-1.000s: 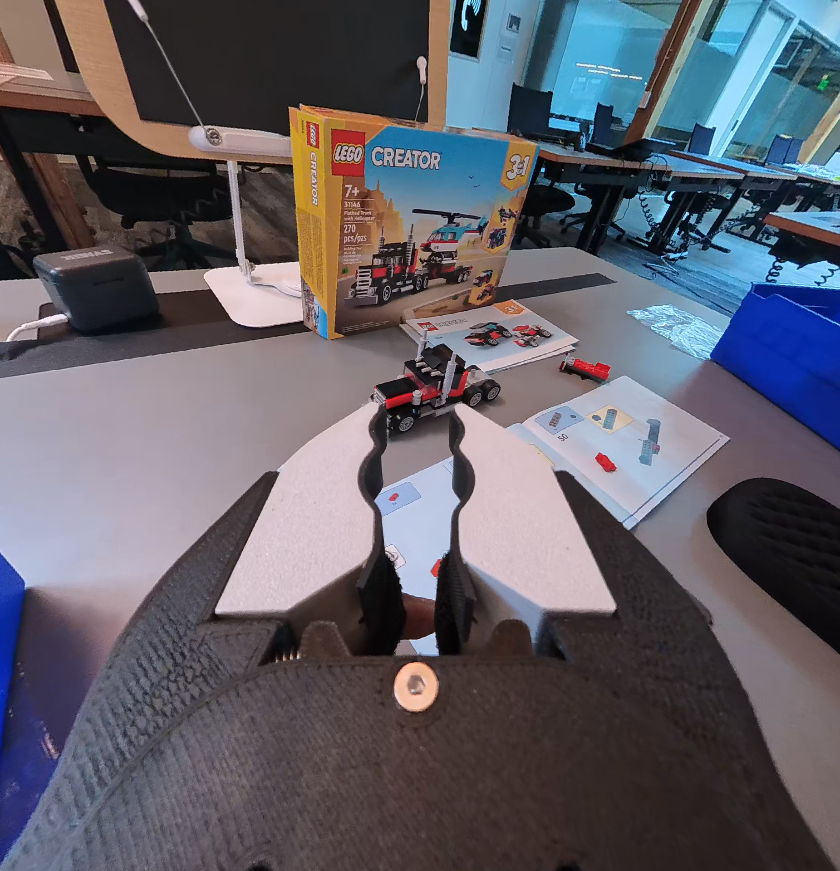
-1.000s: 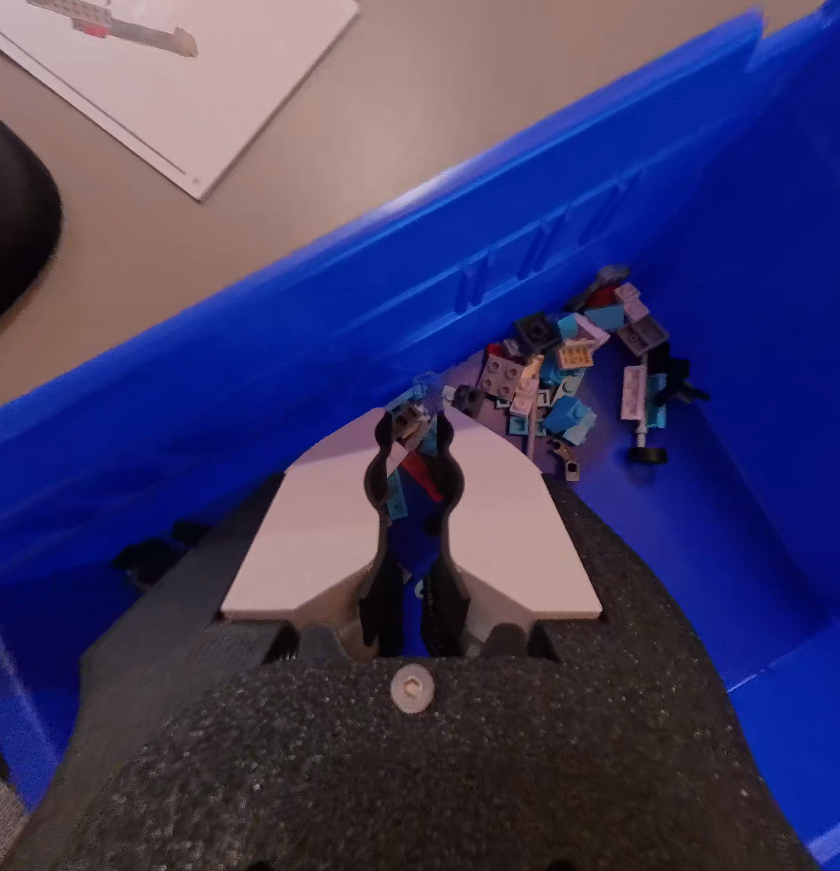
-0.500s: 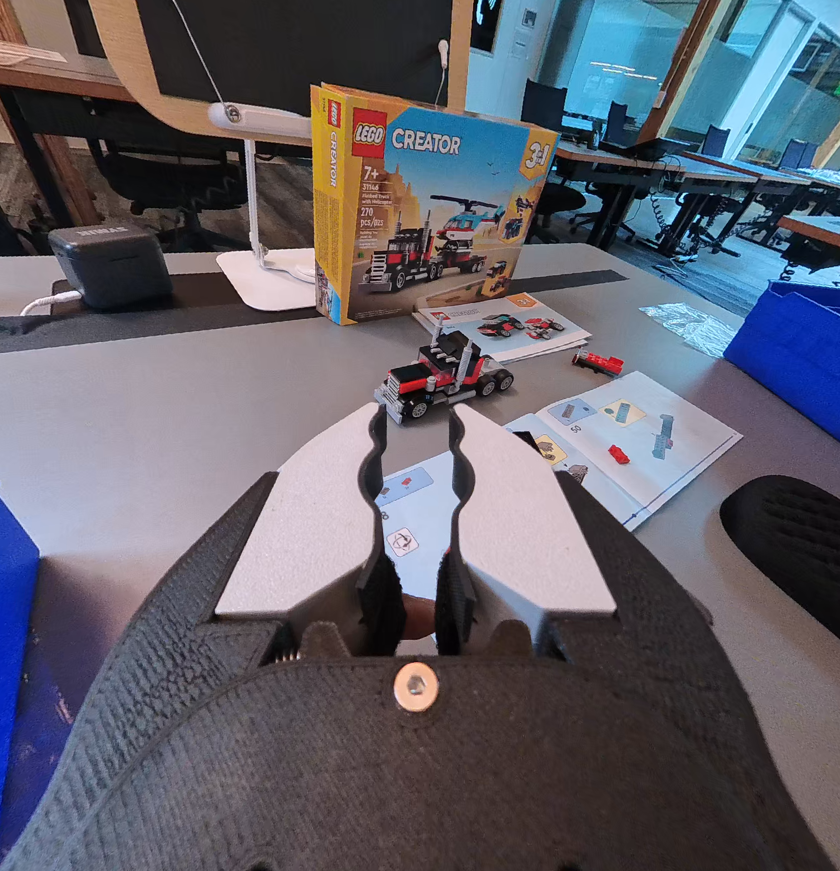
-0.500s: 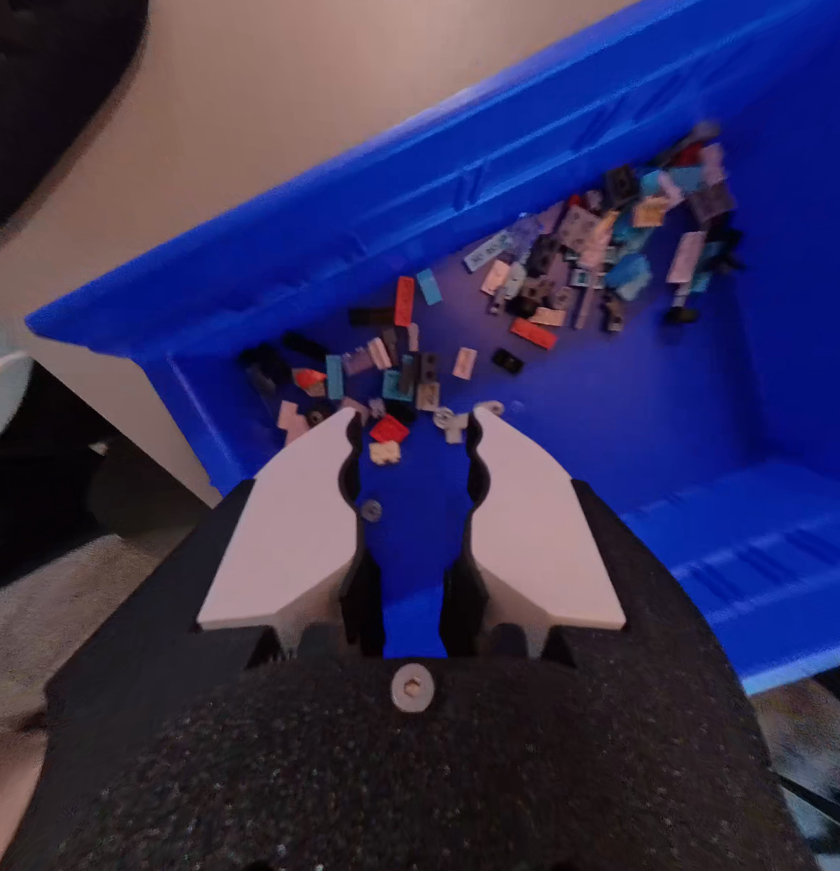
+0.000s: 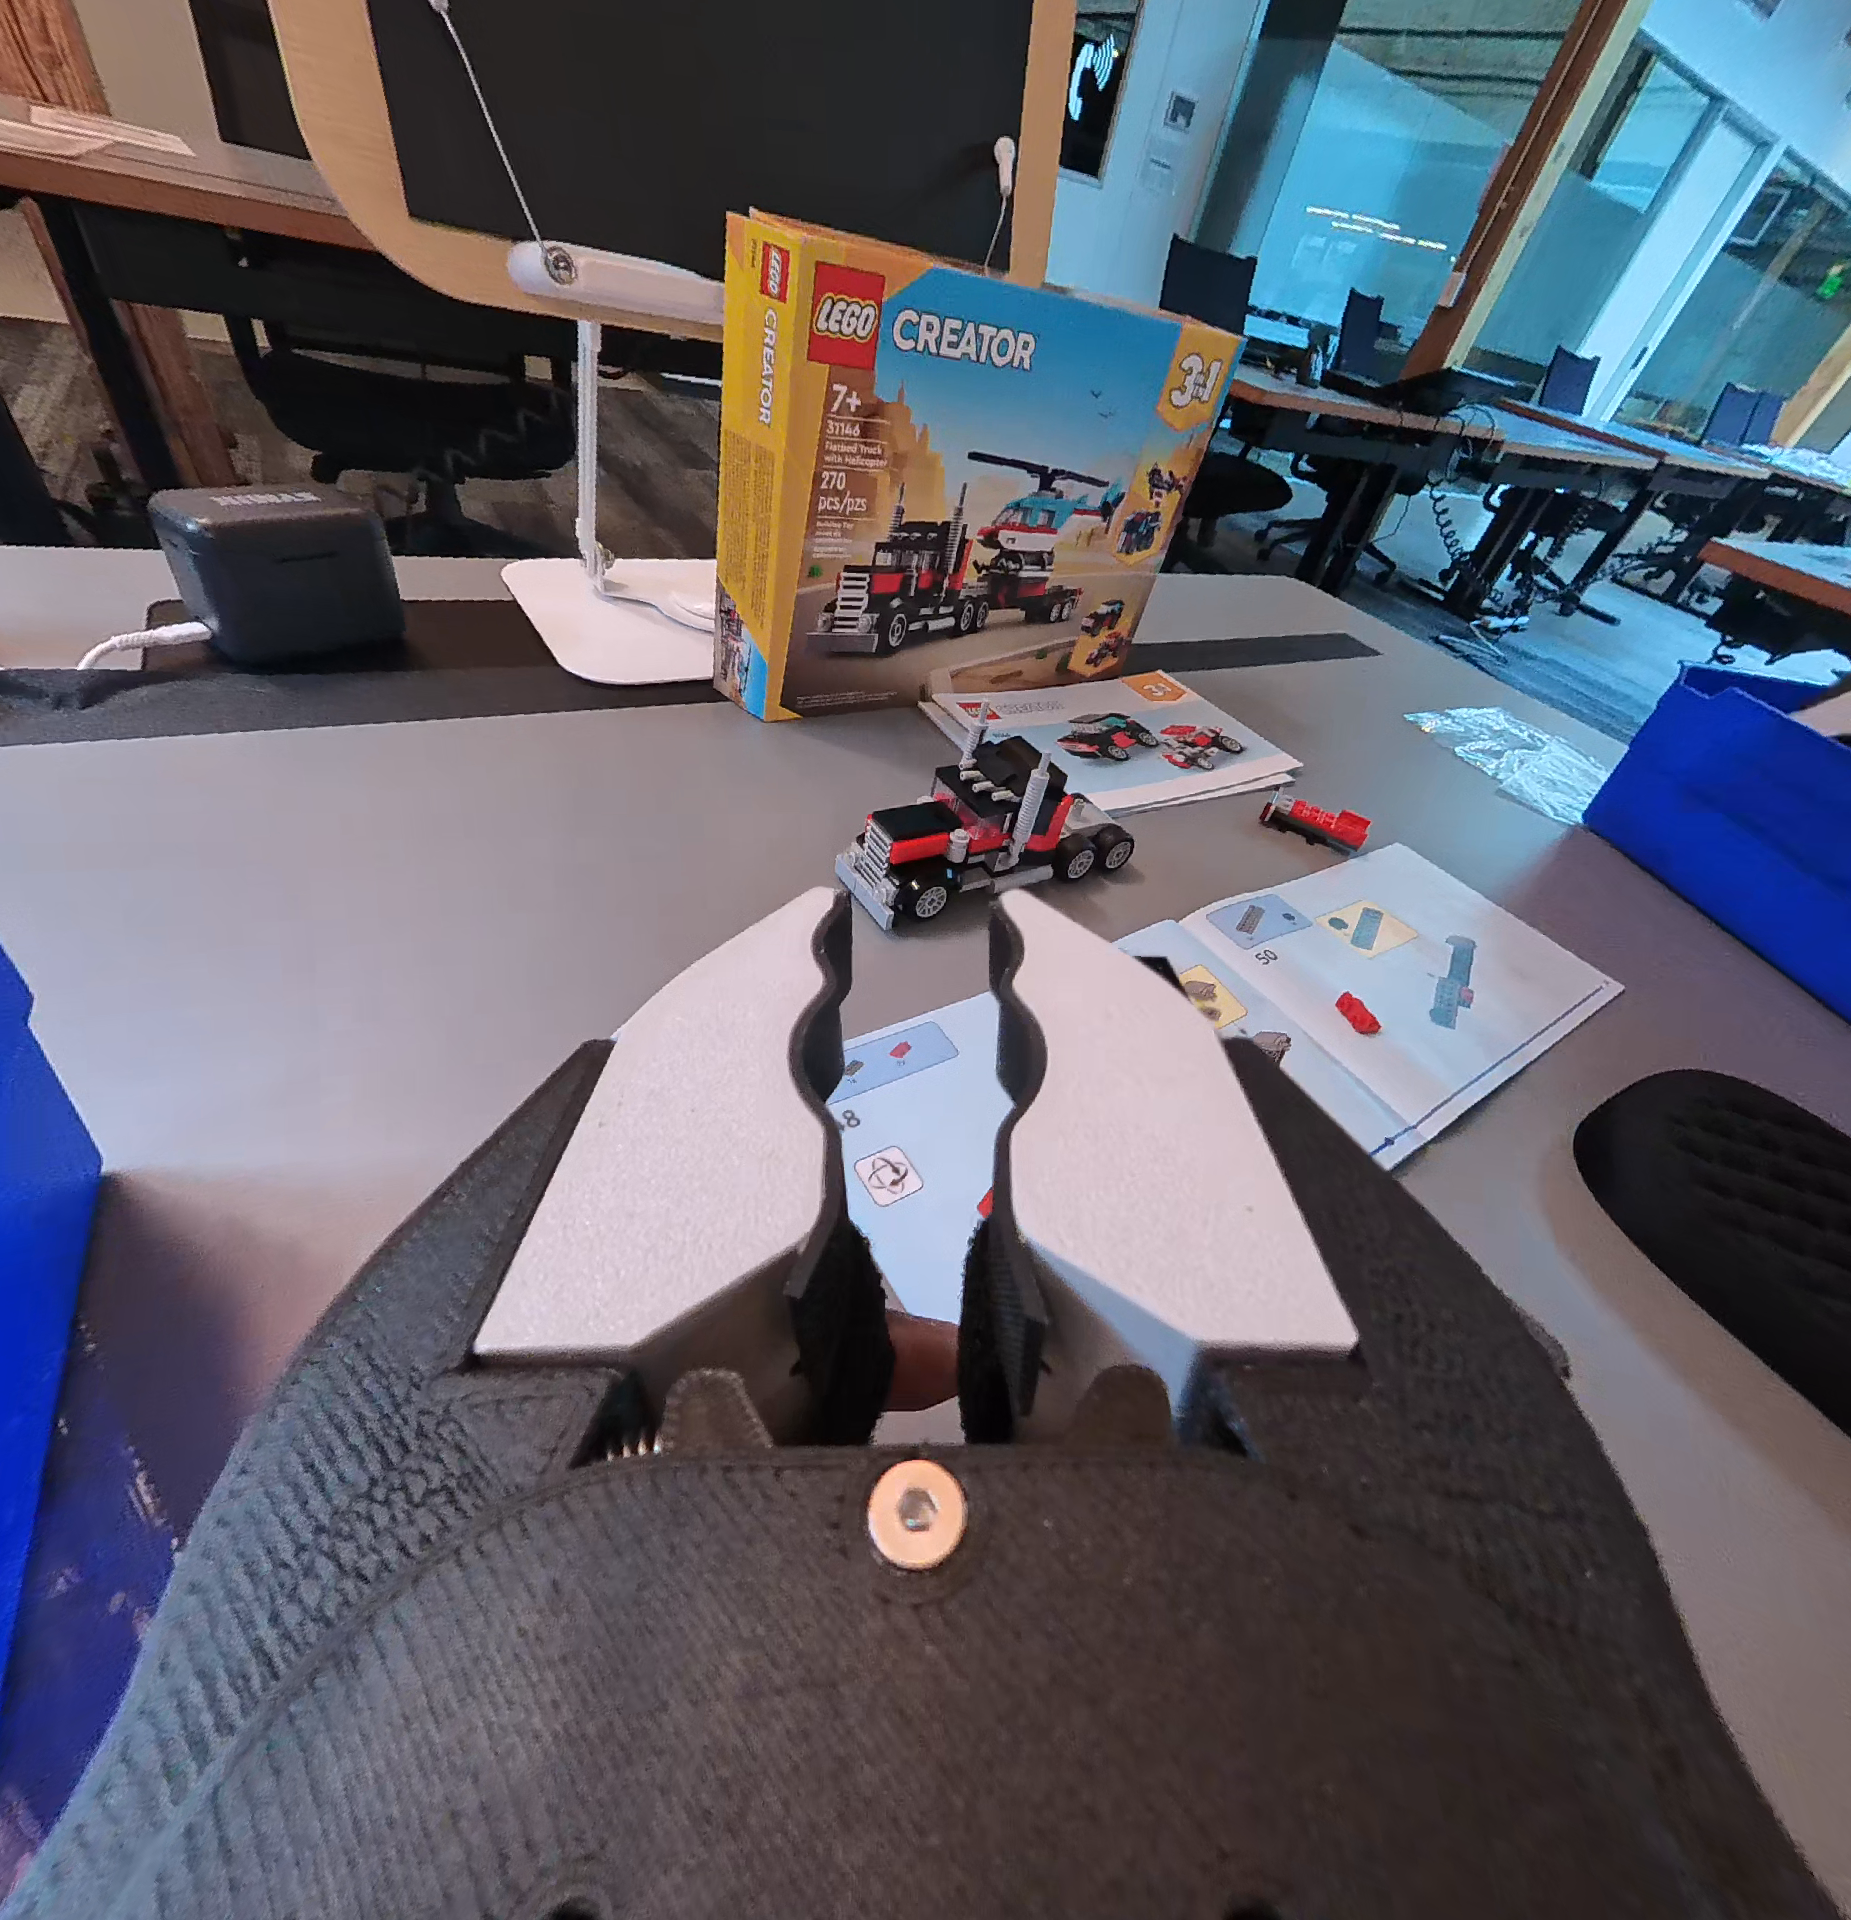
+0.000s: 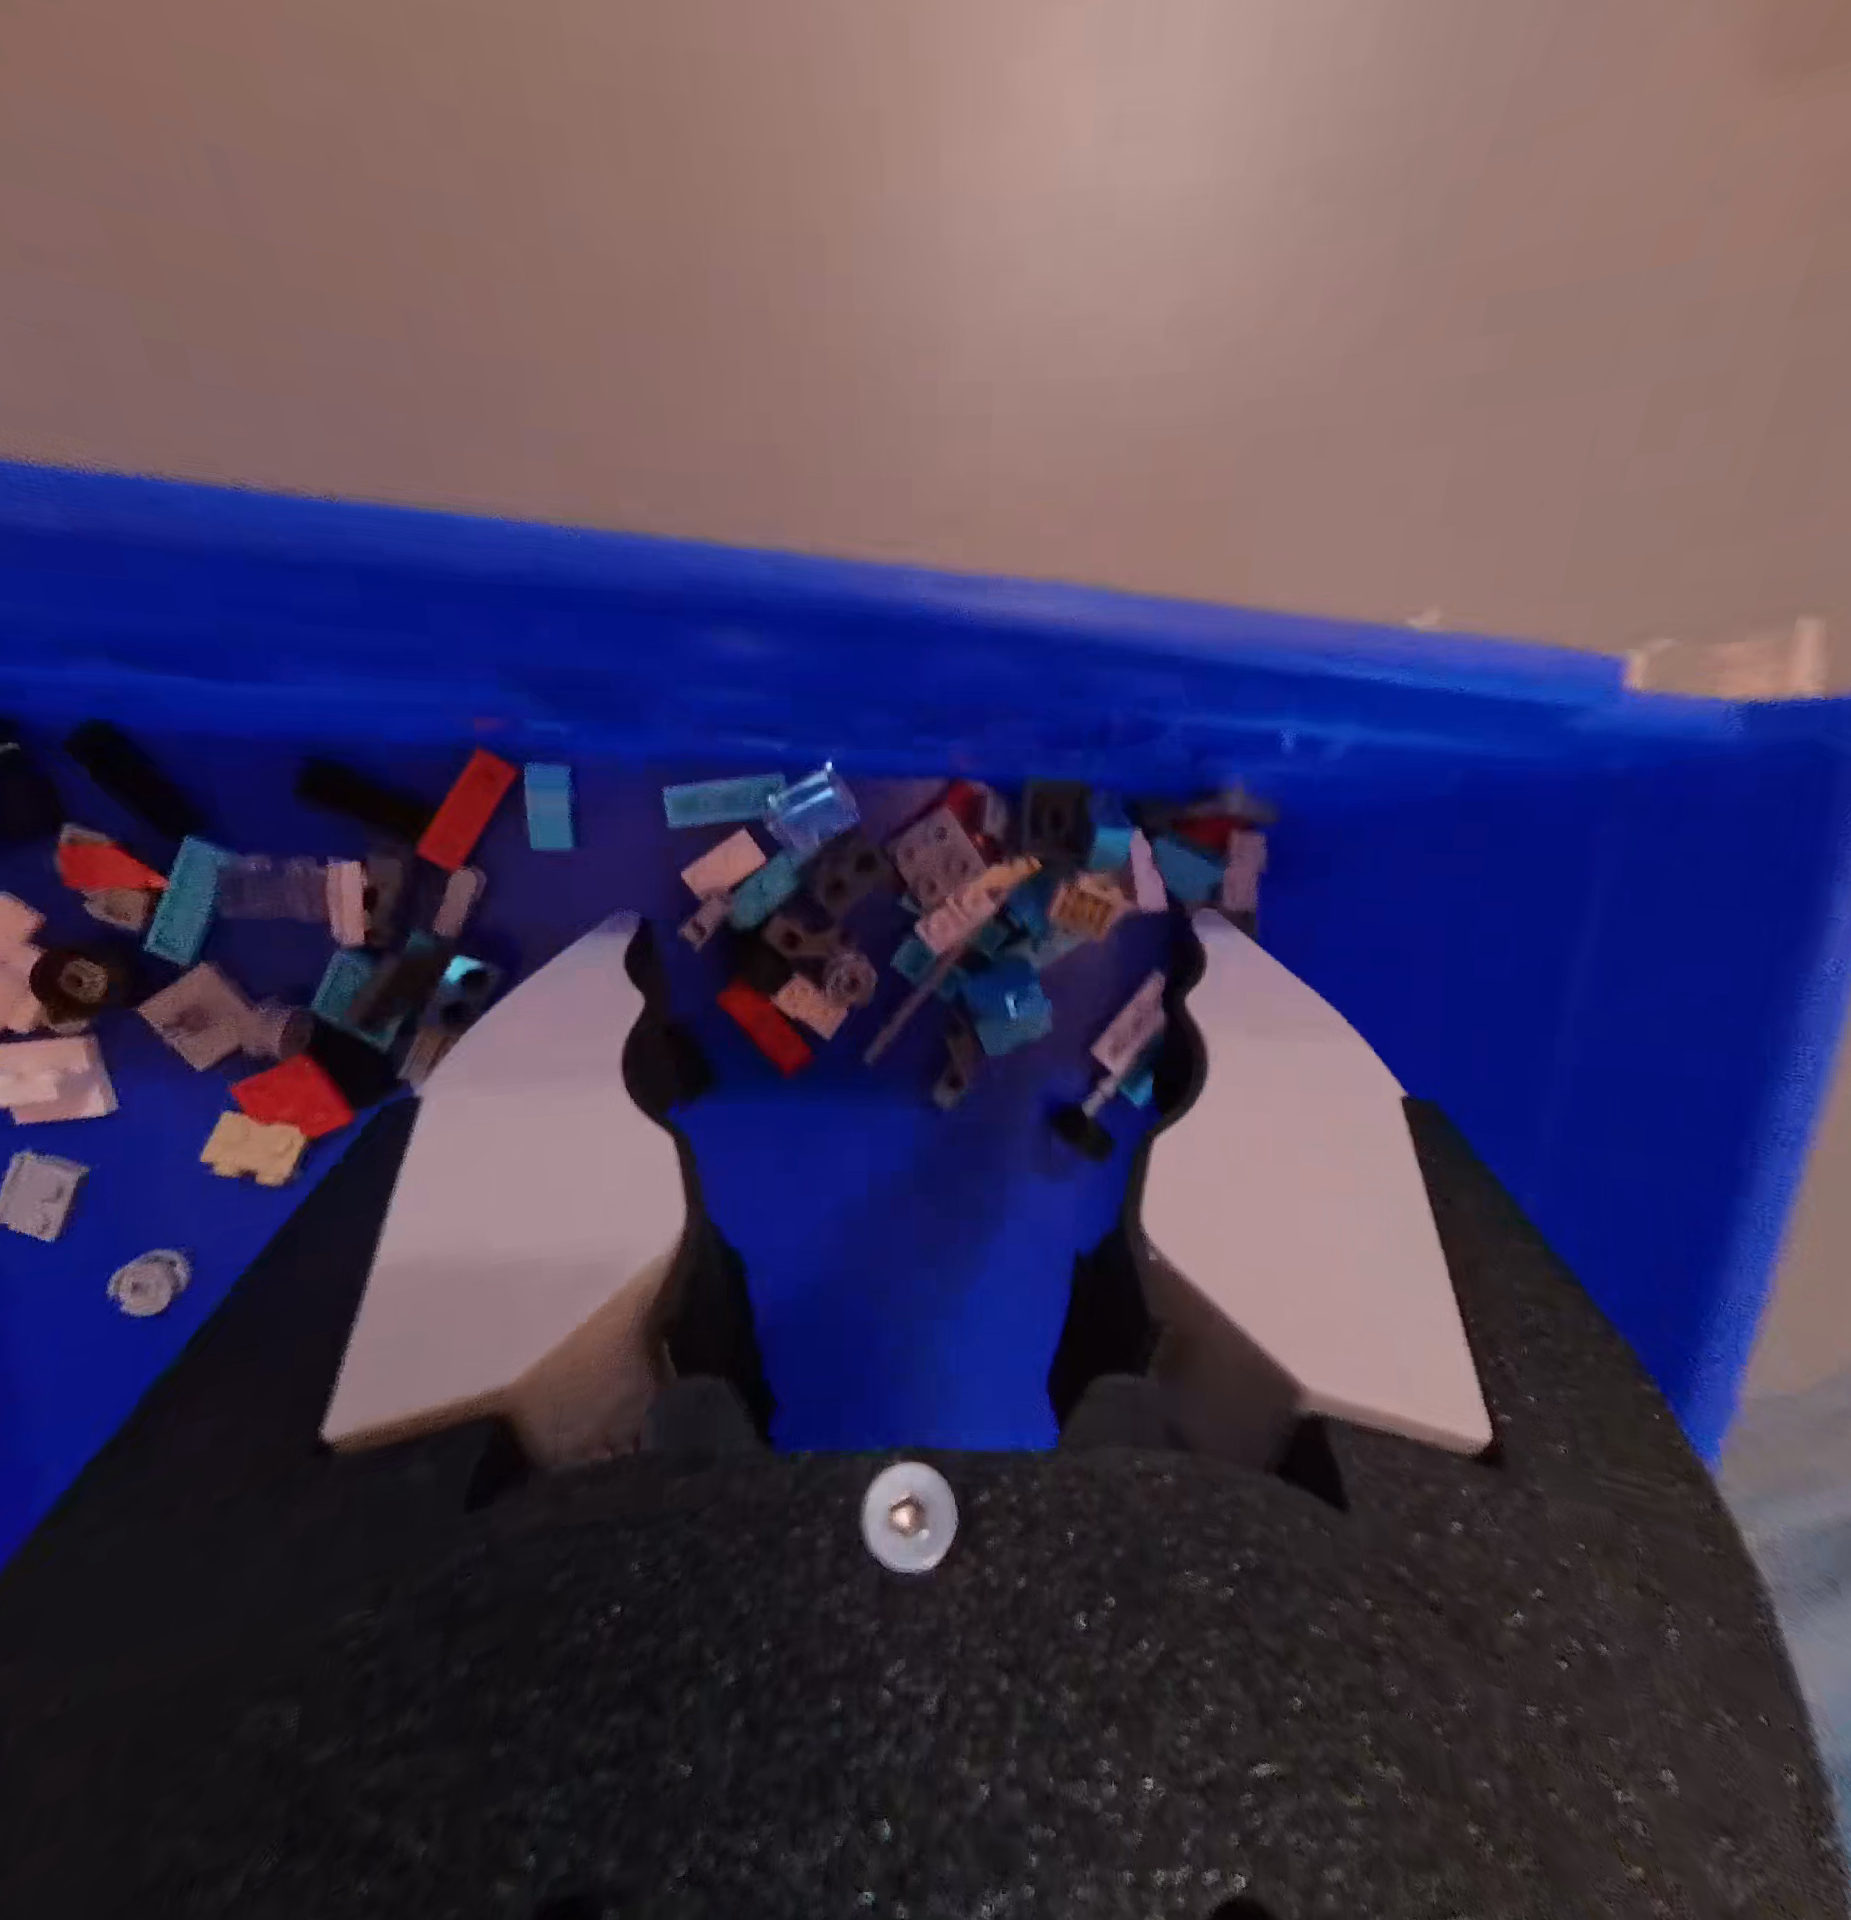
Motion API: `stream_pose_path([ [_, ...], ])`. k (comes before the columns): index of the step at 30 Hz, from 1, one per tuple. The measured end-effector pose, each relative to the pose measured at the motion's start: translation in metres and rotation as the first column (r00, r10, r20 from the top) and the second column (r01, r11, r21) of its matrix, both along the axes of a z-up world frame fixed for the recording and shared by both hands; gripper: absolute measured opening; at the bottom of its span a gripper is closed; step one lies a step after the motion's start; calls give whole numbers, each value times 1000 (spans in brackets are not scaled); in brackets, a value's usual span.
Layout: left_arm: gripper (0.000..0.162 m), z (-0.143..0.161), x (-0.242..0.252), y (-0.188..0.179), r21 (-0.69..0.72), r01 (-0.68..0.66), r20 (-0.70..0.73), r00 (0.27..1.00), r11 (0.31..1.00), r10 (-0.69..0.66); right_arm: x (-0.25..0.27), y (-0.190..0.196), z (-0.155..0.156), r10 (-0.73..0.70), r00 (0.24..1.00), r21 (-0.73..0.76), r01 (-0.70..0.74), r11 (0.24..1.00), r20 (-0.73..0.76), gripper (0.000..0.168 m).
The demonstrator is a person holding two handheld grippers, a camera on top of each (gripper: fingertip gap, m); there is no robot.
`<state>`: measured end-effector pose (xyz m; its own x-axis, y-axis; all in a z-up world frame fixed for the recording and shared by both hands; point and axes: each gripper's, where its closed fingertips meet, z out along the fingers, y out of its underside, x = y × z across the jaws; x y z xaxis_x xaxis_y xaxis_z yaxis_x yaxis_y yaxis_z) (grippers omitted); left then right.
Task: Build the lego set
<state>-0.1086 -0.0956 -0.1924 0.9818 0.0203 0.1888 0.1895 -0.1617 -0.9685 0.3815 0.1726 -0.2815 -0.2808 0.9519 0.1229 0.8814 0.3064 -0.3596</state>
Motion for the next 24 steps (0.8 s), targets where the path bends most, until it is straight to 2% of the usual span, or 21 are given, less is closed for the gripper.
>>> stream_pose_path([
  [4, 25, -2, -1, 0, -17, -4, -12, 1000, 1000, 4, -7, -7, -22, 7, 1000, -121, -5, 993, 16, 96],
  [5, 25, -3, -1, 0, -25, -5, -15, 1000, 1000, 4, -6, -6, -22, 4, 1000, -121, -3, 993, 7, 90],
  [7, 25, -3, -3, 0, -31, -8, -19, 1000, 999, 7, 7, -25, -21, 35, 998, -246, -21, 969, 52, 54],
  [8, 25, -2, -4, 1, -31, -10, -20, 1000, 999, 9, 14, -35, -21, 33, 996, -312, -5, 950, 83, 51],
  [11, 25, 0, -6, 3, -23, -14, -15, 1000, 1000, 13, 27, -40, -16, -12, 992, -354, 57, 934, 129, 70],
  [15, 25, -3, -4, 9, -29, -1, -5, 1000, 1000, 1, 2, -8, -3, -97, 993, -226, 80, 971, -64, 111],
  [19, 25, -3, 2, 15, -41, 16, -23, 1000, 999, -17, -4, 2, -23, -70, 998, -189, 70, 979, 6, 132],
  [22, 25, -2, 3, 14, -50, 15, -38, 999, 999, -17, -6, 2, -36, -32, 999, -149, 38, 988, 41, 140],
  [24, 25, -2, 2, 11, -53, 10, -39, 999, 999, -12, -2, -7, -33, 33, 998, -152, -24, 988, 56, 124],
])
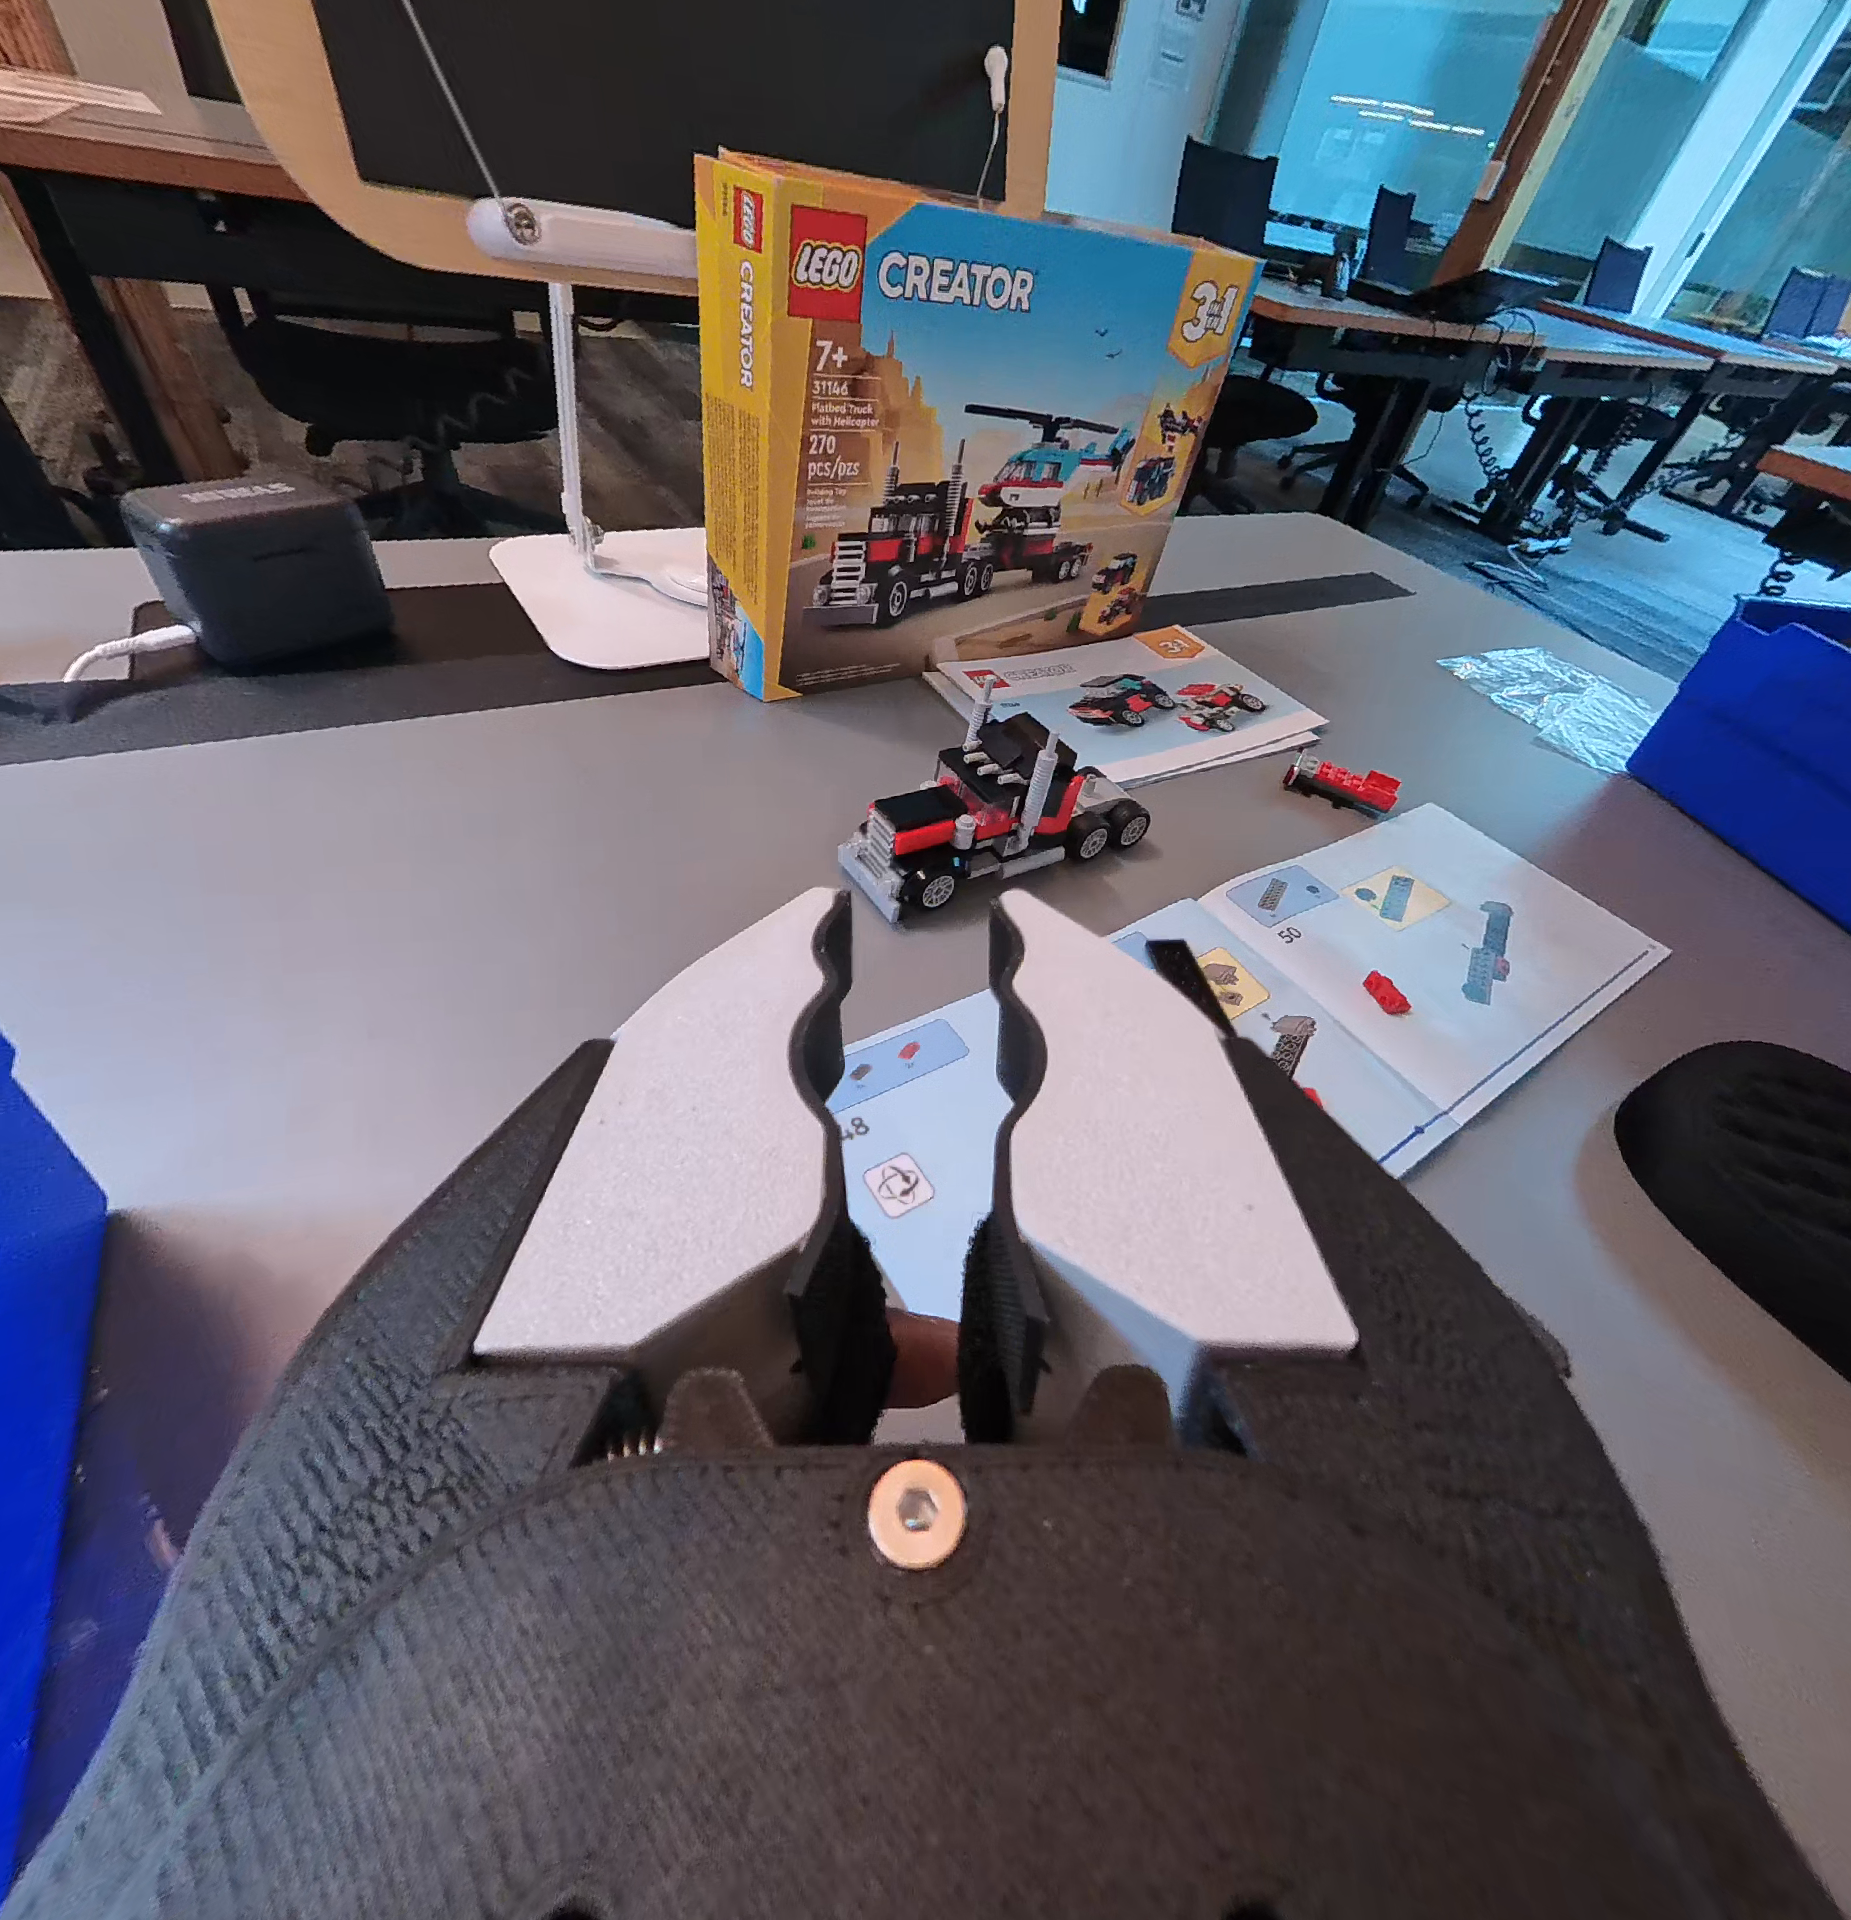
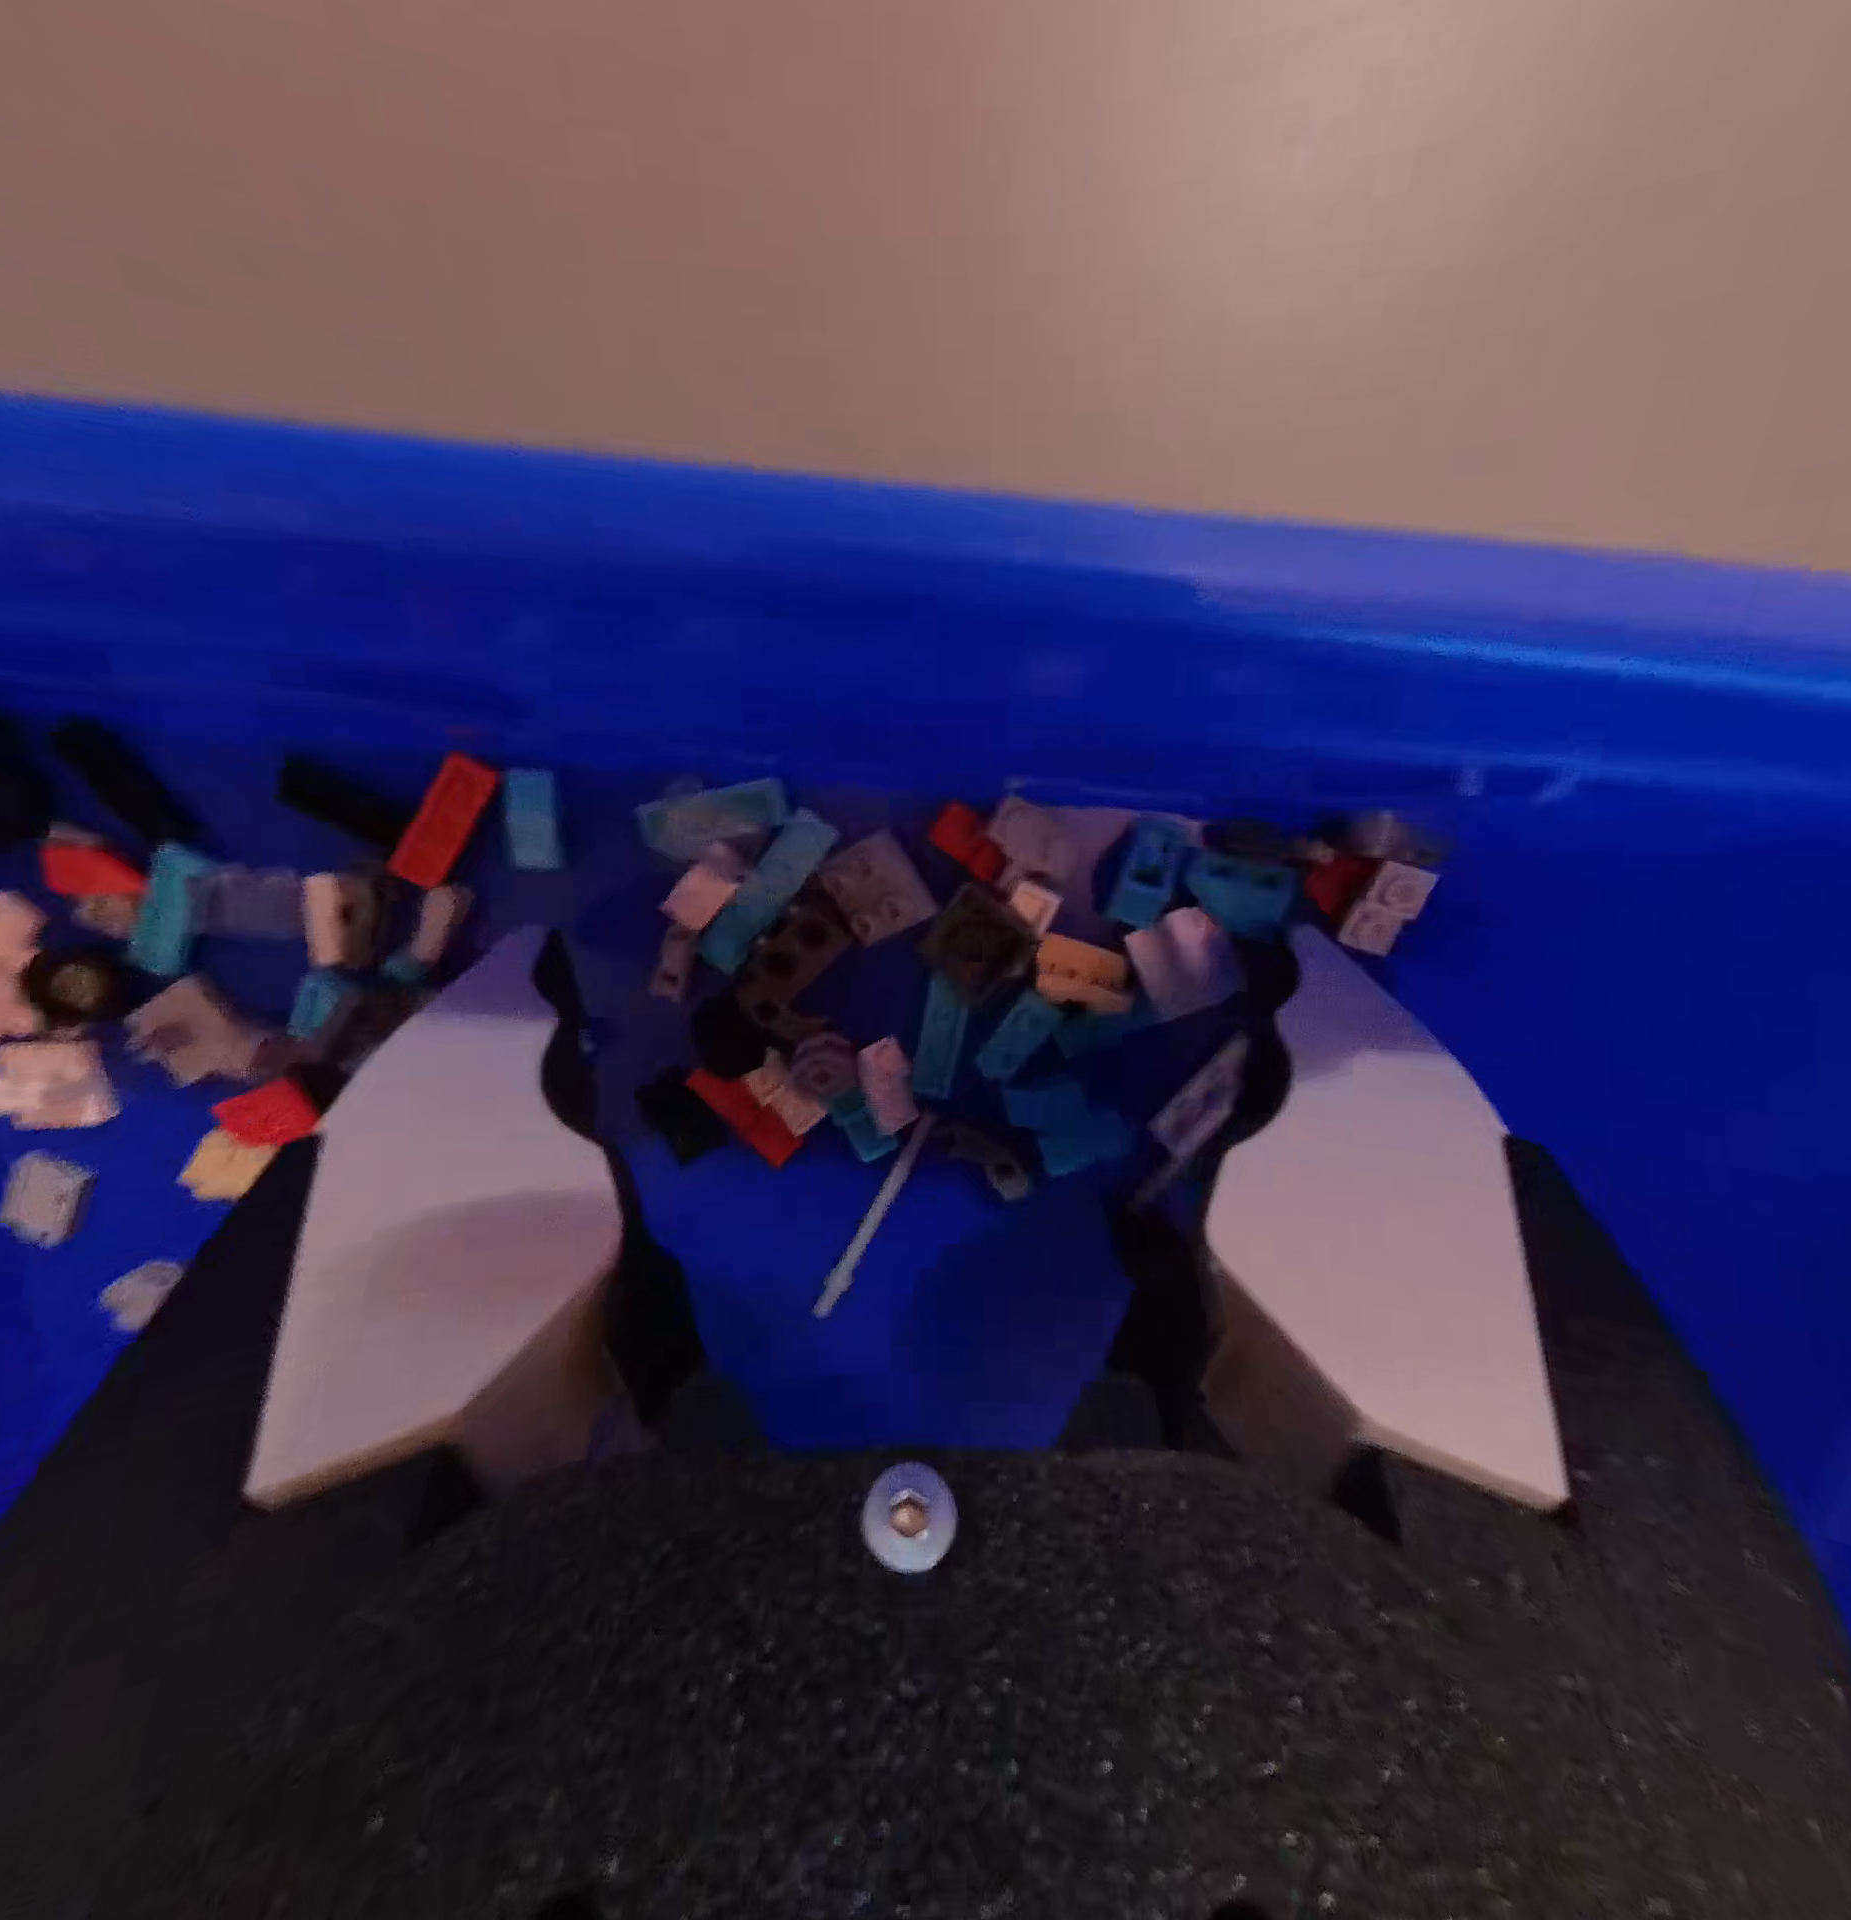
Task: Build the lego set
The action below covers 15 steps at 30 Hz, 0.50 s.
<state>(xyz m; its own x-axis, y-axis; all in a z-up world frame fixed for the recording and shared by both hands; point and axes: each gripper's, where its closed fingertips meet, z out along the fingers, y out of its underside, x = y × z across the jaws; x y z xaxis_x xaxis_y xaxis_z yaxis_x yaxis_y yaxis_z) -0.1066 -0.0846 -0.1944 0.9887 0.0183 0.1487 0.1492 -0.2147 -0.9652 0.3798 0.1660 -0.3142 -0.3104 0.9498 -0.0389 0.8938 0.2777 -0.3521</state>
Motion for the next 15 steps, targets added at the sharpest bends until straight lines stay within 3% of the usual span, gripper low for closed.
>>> stream_pose_path([
  [3, 25, 0, -5, -5, 2, -17, 5, 1000, 1000, 17, 17, -32, 13, 69, 997, -165, -61, 984, 43, 76],
  [5, 25, 1, -8, -7, 12, -26, 18, 1000, 1000, 26, 37, -38, 15, 57, 987, -210, -24, 978, 152, 69],
  [7, 25, 2, -10, -9, 25, -32, 30, 999, 999, 31, 52, -30, 16, 4, 977, -172, 33, 984, 212, 74],
  [11, 25, 3, -10, -8, 37, -33, 43, 999, 999, 32, 40, -1, 20, -156, 983, -81, 163, 983, 93, 104],
  [15, 25, 3, -8, -7, 29, -29, 32, 999, 999, 28, 44, 13, 9, -185, 975, -16, 189, 982, 122, 124],
])
